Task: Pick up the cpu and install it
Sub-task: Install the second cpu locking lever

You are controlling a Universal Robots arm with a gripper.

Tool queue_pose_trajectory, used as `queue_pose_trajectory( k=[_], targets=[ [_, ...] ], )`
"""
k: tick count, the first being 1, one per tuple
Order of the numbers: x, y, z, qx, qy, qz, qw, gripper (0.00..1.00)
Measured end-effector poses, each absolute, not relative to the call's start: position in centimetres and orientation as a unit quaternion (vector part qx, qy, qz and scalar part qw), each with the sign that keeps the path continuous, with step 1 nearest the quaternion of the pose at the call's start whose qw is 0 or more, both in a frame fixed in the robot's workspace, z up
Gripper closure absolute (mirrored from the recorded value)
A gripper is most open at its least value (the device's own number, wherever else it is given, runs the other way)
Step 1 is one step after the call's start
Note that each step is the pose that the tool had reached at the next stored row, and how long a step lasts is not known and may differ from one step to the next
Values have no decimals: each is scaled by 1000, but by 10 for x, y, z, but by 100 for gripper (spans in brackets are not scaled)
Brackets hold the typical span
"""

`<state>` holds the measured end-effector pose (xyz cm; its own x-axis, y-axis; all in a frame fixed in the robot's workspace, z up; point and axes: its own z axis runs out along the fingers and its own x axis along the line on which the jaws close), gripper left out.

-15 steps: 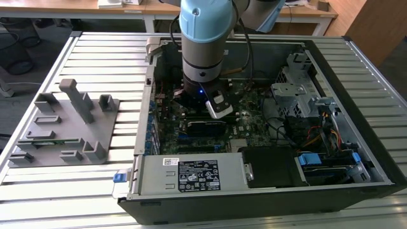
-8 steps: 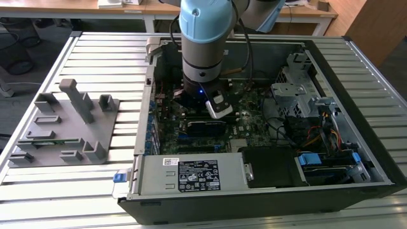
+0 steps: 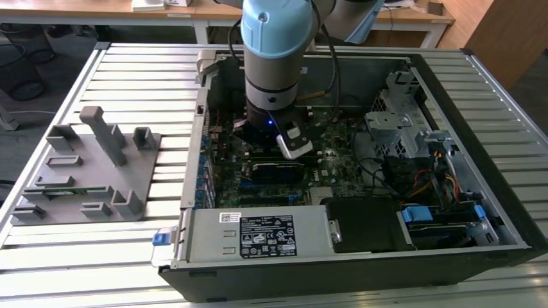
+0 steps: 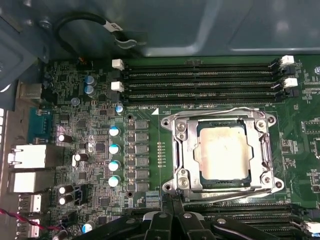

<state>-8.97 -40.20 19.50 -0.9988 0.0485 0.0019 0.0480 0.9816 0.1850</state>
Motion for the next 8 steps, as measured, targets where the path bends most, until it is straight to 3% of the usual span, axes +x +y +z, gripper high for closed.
queue_pose_trajectory(
  k=[8],
  targets=[
    [-90,-402,198,24,995,95,1,89]
  ],
)
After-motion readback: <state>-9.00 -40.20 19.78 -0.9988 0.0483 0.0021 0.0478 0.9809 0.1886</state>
